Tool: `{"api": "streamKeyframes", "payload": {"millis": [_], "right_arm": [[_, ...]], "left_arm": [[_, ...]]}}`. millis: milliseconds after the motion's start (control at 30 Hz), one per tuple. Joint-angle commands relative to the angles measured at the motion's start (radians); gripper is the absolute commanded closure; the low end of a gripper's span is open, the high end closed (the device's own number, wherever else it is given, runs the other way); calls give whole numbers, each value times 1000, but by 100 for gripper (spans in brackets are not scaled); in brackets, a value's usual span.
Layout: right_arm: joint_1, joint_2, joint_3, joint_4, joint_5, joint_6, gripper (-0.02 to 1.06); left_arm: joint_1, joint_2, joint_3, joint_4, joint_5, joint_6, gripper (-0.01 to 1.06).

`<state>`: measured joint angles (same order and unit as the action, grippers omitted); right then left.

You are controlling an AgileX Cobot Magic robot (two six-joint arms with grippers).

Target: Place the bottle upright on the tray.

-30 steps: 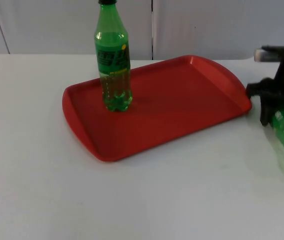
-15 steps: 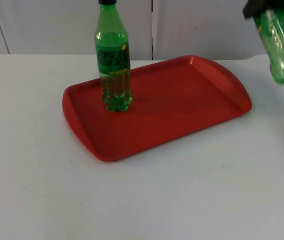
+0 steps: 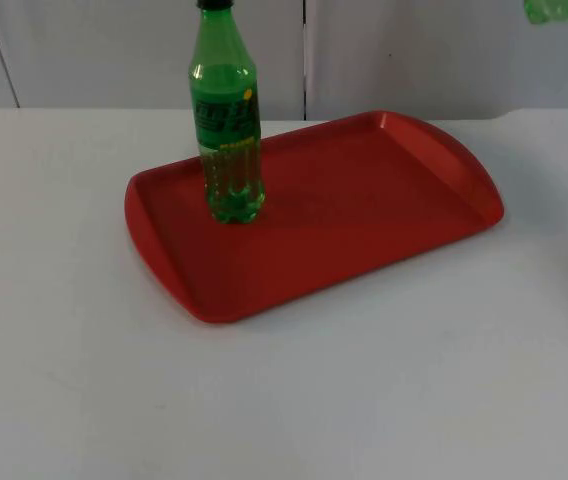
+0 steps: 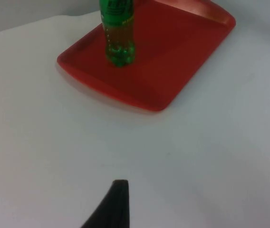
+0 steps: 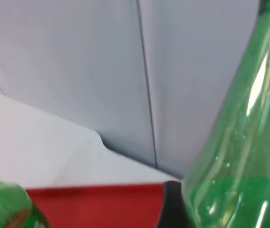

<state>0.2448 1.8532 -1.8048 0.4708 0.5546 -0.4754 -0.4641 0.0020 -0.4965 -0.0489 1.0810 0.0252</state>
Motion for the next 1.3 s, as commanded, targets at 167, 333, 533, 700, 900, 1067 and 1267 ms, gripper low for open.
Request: {"api": "streamKeyframes", "payload": {"millis": [167, 333, 533, 700, 900, 1067, 1267], "right_arm": [[63, -141, 222, 11, -273, -98, 105], [109, -191, 376, 8, -452, -132, 105], [149, -205, 477, 4, -527, -172, 105], [149, -203, 474, 4, -538, -172, 105], [149, -194, 474, 6, -624, -116, 105], [149, -159, 434, -24, -677, -11, 105], [149, -78, 277, -81, -488, -20, 105]], "left_arm": [[-7, -2, 3, 11, -6, -4, 0], [-7, -2, 3, 13, -6, -4, 0], [-7, -2, 3, 17, -6, -4, 0], [-7, -2, 3, 26, -6, -4, 0], [-7, -2, 3, 31, -6, -4, 0], [-7, -2, 3, 31, -6, -4, 0], [-7, -2, 3, 31, -6, -4, 0]]}}
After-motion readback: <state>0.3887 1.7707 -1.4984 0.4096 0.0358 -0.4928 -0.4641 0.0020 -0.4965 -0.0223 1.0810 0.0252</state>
